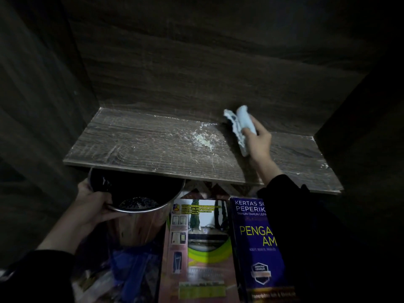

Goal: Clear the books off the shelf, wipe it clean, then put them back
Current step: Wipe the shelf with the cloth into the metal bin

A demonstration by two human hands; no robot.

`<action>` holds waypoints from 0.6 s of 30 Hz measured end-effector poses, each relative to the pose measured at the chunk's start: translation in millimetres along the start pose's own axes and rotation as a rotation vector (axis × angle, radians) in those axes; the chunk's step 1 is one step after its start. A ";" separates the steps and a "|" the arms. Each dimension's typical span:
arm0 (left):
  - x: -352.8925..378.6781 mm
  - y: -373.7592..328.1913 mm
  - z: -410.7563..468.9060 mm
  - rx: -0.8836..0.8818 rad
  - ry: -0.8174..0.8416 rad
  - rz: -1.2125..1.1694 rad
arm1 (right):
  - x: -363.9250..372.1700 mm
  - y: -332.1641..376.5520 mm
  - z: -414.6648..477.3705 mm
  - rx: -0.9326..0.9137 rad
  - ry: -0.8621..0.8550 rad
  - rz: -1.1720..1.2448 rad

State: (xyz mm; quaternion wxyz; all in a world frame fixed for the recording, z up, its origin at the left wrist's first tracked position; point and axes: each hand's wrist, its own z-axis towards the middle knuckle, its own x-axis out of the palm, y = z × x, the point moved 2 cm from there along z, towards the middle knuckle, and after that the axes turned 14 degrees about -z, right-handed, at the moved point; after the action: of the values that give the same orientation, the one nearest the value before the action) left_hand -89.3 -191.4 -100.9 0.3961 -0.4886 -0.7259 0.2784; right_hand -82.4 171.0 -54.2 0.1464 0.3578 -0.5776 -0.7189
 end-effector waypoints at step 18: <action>-2.4 -0.1 7.7 0.018 0.013 0.025 | -138.1 -77.9 -12.4 0.187 -0.387 -1.192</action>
State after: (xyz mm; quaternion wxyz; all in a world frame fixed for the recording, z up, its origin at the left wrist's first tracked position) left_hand -95.4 -193.8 -105.6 0.4015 -0.4957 -0.7148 0.2866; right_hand 38.7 270.7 -80.3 -0.4183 0.4929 -0.3556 -0.6750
